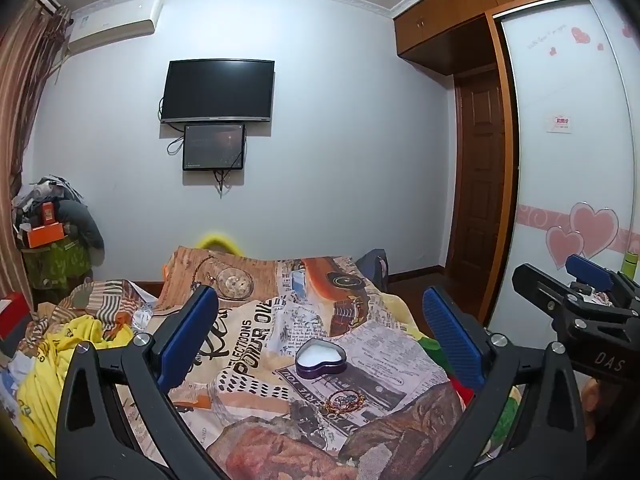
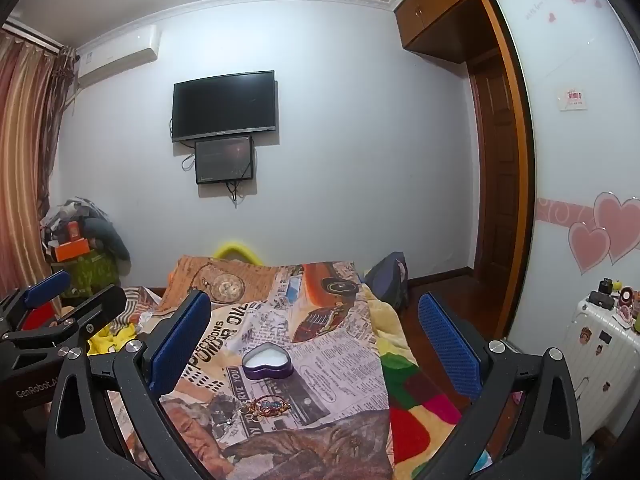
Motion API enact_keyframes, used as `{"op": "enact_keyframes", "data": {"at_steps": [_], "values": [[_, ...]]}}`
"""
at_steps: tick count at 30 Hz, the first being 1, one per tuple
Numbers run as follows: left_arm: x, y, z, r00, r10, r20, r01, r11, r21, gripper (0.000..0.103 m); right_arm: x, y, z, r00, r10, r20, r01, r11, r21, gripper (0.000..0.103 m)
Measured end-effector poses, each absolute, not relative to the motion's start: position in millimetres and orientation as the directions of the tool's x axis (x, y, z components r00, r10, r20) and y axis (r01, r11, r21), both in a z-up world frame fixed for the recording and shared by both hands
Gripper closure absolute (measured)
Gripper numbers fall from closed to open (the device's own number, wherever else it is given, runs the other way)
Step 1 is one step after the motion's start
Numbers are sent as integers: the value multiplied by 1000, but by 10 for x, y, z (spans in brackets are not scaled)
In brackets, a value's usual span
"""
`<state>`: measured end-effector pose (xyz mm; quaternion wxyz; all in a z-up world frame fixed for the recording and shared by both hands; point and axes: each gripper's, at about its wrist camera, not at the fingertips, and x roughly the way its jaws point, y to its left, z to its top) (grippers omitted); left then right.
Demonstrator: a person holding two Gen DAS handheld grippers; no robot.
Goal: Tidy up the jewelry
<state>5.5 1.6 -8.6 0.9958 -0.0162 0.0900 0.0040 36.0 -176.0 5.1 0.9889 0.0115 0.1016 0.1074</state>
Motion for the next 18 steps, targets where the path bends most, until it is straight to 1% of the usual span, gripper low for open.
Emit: {"op": "enact_keyframes", "data": {"at_steps": [18], "values": [[85,71,-56,981,-3,-196,-8,998,-56,0,409,-1760,5,954,219,-206,-215,976,43,0]]}}
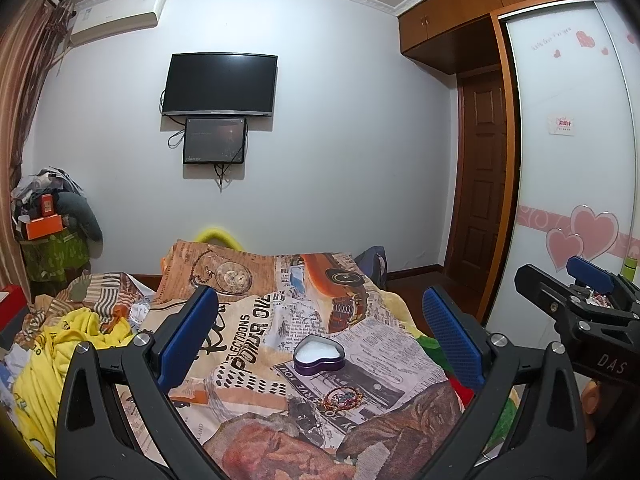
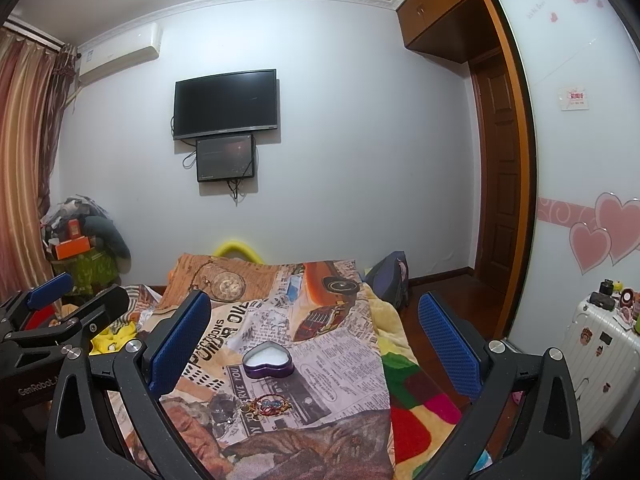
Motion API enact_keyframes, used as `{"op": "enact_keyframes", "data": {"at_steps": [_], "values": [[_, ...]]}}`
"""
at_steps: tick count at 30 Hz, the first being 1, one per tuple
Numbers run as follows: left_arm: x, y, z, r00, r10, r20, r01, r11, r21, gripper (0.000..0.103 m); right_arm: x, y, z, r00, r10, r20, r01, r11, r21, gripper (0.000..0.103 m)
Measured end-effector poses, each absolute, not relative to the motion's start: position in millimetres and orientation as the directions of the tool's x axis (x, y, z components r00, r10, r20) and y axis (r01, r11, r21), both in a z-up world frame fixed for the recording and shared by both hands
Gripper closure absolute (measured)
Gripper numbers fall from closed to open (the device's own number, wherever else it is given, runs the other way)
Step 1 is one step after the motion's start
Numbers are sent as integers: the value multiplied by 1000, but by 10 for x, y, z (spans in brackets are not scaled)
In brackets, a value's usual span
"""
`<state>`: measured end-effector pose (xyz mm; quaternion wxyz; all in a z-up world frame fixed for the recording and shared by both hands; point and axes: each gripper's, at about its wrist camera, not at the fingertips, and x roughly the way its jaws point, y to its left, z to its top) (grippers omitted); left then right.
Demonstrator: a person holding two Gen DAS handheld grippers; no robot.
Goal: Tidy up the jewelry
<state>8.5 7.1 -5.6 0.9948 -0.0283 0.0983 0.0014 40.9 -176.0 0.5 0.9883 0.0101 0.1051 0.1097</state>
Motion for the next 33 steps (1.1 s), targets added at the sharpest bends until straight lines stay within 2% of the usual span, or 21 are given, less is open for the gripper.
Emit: {"op": "enact_keyframes", "data": {"at_steps": [33], "values": [[145,141,-86,978,5,-210,-22,997,-76,0,415,-1719,15,953,221,-210,-217,975,38,0]]}}
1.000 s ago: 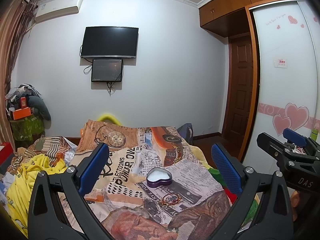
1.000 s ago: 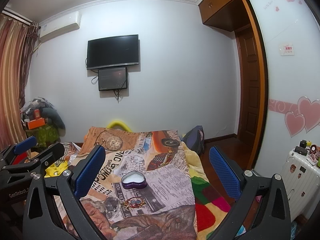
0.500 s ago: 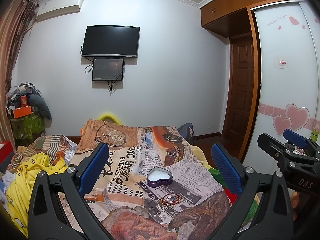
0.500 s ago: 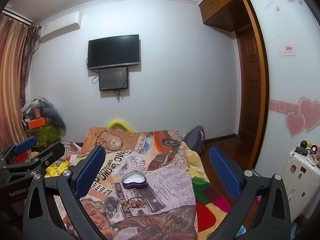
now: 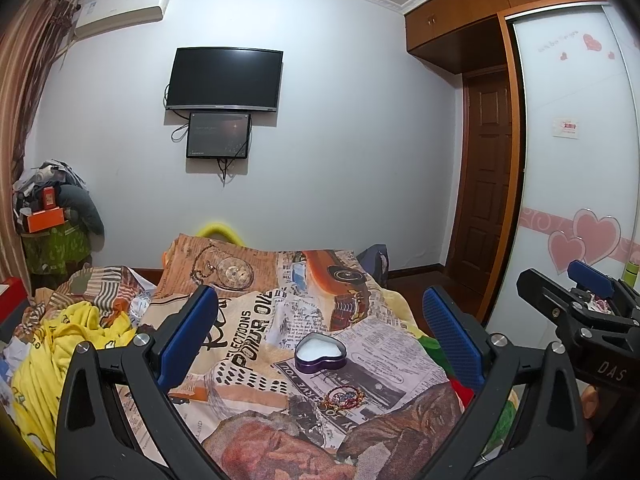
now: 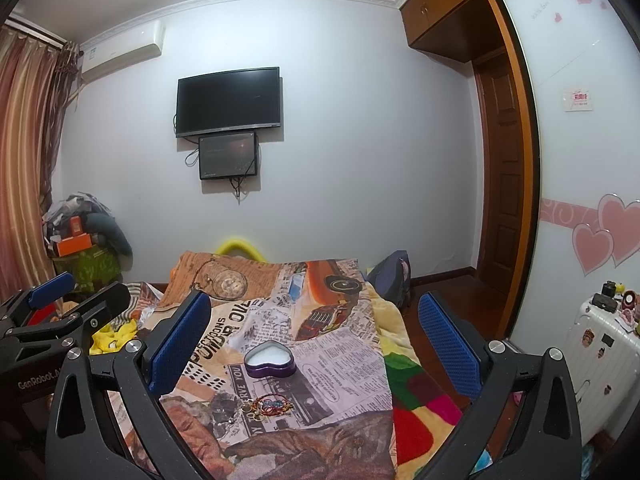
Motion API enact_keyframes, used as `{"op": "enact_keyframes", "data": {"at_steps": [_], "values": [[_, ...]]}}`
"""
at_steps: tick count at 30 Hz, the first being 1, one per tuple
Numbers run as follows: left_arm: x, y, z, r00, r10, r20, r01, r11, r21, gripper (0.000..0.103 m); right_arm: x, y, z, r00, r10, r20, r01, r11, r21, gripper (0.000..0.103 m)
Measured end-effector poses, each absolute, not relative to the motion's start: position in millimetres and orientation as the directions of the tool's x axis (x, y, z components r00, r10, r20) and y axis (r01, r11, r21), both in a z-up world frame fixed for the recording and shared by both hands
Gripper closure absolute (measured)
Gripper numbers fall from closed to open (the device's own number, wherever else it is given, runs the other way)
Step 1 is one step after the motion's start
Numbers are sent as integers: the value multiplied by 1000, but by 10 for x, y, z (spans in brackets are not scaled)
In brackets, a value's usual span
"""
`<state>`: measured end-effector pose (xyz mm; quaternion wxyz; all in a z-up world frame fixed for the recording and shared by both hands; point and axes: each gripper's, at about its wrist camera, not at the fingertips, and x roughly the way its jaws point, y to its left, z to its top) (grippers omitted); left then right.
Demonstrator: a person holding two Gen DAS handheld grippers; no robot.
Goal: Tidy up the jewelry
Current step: 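Move both grippers down toward the jewelry pile beside the purple heart tin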
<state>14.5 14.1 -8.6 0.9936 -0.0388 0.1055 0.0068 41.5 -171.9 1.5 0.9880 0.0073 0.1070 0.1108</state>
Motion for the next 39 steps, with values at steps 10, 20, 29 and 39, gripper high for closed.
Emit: {"op": "enact_keyframes", "data": {"at_steps": [10,20,29,39], "values": [[170,145,-88,976,6,-218,-23,997,-77,0,406,-1693,3,951,222,-216,-219,975,40,0],[256,158,-112,971,7,-240,-27,997,-78,0,481,-1706,-19,946,222,-234,-218,975,44,0],[500,186,-218,957,27,-288,-50,996,-70,0,673,-1742,-131,935,217,-281,-211,976,54,0],[1095,260,-546,919,58,-391,-73,997,-24,0,1132,-1813,-436,901,178,-395,-168,984,61,0]]}}
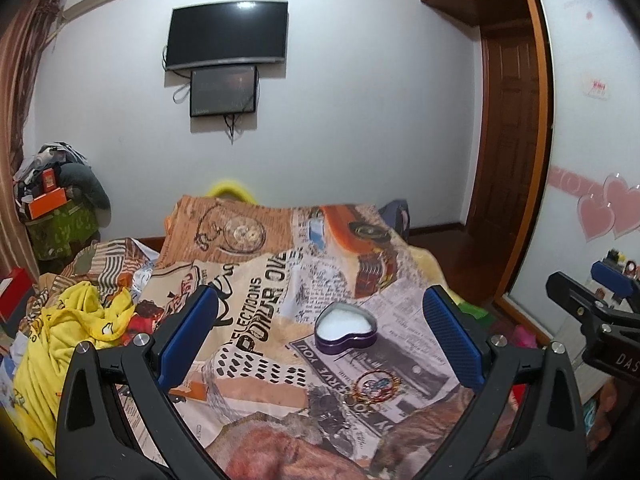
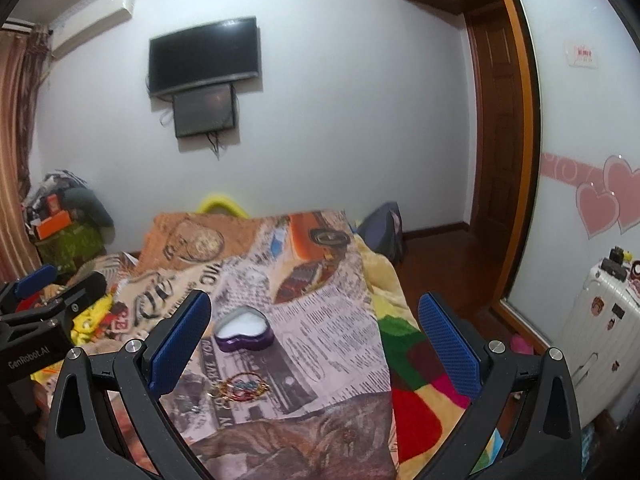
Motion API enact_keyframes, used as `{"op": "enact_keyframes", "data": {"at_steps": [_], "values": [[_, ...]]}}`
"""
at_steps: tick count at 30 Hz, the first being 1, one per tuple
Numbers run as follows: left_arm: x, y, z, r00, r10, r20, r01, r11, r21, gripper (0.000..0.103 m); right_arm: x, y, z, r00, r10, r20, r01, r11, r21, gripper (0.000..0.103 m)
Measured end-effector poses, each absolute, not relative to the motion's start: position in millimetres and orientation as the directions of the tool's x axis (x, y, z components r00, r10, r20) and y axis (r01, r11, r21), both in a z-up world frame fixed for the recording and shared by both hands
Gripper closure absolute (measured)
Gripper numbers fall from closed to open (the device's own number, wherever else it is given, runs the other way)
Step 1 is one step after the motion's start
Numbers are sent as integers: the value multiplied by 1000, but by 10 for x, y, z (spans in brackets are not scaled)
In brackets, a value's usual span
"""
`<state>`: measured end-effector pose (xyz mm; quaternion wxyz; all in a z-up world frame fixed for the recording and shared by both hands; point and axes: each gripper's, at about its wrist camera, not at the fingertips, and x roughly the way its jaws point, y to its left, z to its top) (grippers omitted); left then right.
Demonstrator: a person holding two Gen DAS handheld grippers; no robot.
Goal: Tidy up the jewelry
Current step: 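Move both grippers down toward the jewelry pile beside the purple heart tin, then grasp a gold ring with the left gripper while the right gripper grasps the red-gold bracelet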
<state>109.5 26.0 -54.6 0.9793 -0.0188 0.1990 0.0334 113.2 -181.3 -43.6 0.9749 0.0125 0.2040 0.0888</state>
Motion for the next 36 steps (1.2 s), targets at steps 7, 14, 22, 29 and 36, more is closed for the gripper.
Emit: {"op": "enact_keyframes", "data": {"at_steps": [7,14,22,29,36], "values": [[1591,327,-950,866,52,-497,-57,998,6,2,1519,-1788,-741,859,148,-490,-152,988,32,0],[1991,407,-1372,780,5,-626,-20,1000,-17,22,1838,-1619,-1093,794,176,-581,-214,977,2,3],[2336,500,-1760,672,-87,-736,32,996,-89,54,2052,-1433,-1462,700,240,-672,-326,945,-2,27],[2382,405,-2005,587,-125,-800,113,991,-71,61,2137,-1351,-1682,608,287,-740,-393,919,33,42],[2299,293,-2197,520,-165,-838,182,980,-80,62,2143,-1257,-1794,561,310,-768,-433,900,47,46]]}}
